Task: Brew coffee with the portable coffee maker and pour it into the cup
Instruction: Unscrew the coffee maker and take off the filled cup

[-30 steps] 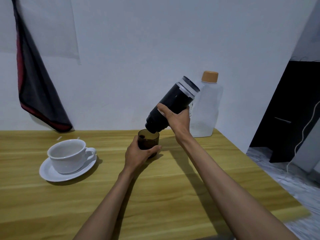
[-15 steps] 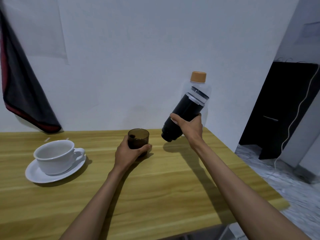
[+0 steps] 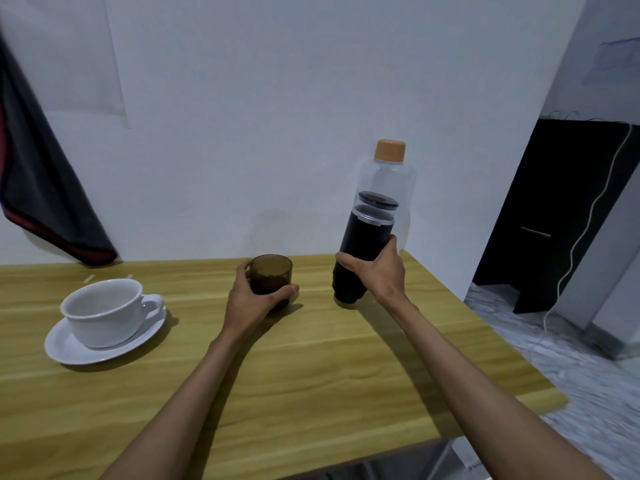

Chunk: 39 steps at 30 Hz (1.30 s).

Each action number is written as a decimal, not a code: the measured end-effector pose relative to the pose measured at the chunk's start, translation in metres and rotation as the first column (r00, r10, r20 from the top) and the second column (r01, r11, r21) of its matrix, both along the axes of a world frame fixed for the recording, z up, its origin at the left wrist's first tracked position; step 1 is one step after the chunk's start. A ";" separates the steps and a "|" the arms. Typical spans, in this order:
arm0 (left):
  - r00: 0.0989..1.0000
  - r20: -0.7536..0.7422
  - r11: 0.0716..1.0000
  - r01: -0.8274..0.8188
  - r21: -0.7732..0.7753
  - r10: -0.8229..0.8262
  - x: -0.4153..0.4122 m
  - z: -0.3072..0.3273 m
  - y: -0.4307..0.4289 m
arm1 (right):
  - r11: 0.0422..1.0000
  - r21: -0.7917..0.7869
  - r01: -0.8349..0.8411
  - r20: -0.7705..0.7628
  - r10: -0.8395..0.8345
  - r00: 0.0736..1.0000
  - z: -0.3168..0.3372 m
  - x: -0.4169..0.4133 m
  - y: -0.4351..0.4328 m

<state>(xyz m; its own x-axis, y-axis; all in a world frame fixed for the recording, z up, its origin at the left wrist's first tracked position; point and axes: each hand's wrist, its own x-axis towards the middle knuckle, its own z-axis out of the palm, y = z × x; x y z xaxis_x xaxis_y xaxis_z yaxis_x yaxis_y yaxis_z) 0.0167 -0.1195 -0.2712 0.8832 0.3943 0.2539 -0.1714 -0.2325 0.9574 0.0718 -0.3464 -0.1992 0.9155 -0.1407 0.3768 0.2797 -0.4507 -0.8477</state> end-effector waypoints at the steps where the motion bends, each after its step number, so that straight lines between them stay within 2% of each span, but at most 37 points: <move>1: 1.000 0.007 1.000 -0.005 -0.003 0.005 -0.002 0.001 0.000 | 1.000 -0.013 -0.004 0.002 0.004 1.000 -0.001 0.000 -0.001; 6: 0.992 0.073 0.987 -0.113 0.111 0.105 -0.012 0.015 -0.003 | 0.996 -0.087 0.000 0.028 0.003 1.000 -0.004 -0.002 -0.009; 10: 0.942 0.261 0.916 -0.284 0.284 0.212 -0.017 0.047 -0.010 | 0.993 -0.114 -0.022 0.032 0.025 0.999 -0.005 -0.004 -0.014; 13: 0.909 0.397 0.857 -0.304 0.416 0.129 -0.020 0.064 -0.026 | 0.992 -0.125 -0.018 0.028 0.021 0.999 -0.007 -0.004 -0.018; 15: 0.907 0.420 0.844 -0.257 0.471 0.042 -0.021 0.068 -0.041 | 0.993 -0.119 -0.017 0.025 0.020 0.999 -0.008 -0.004 -0.020; 18: 0.929 0.362 0.841 -0.136 0.524 -0.075 -0.020 0.059 -0.067 | 0.995 -0.102 -0.012 0.016 0.013 1.000 -0.009 -0.002 -0.026; 20: 0.964 0.235 0.850 -0.022 0.526 -0.121 -0.017 0.048 -0.082 | 0.996 -0.085 -0.019 -0.002 0.018 1.000 -0.008 -0.001 -0.029; 24: 0.986 -0.033 0.879 0.160 0.449 -0.163 -0.003 0.024 -0.111 | 0.996 -0.064 -0.060 -0.058 0.057 0.997 -0.005 0.006 -0.038; 27: 0.978 -0.131 0.904 0.201 0.378 -0.162 0.012 0.008 -0.128 | 0.995 -0.064 -0.078 -0.097 0.072 0.993 -0.001 0.013 -0.041; 30: 0.973 -0.181 0.912 0.198 0.359 -0.140 0.025 0.000 -0.140 | 0.993 -0.085 -0.080 -0.128 0.069 0.989 0.002 0.021 -0.042; 34: 0.982 -0.172 0.878 0.148 0.456 -0.076 0.034 -0.002 -0.147 | 0.992 -0.104 -0.071 -0.151 0.055 0.987 0.005 0.026 -0.040; 39: 0.987 -0.137 0.915 0.135 0.380 -0.089 0.035 -0.003 -0.148 | 0.984 -0.105 -0.145 -0.165 0.127 0.978 0.004 0.023 -0.035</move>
<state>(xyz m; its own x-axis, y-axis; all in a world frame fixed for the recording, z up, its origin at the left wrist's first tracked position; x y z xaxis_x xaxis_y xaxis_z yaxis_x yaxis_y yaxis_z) 0.0513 -0.2673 -0.2747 0.9479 0.1827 0.2610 -0.1126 -0.5742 0.8109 0.0953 -0.3814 -0.1951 0.9722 0.0255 0.2328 0.2123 -0.5153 -0.8303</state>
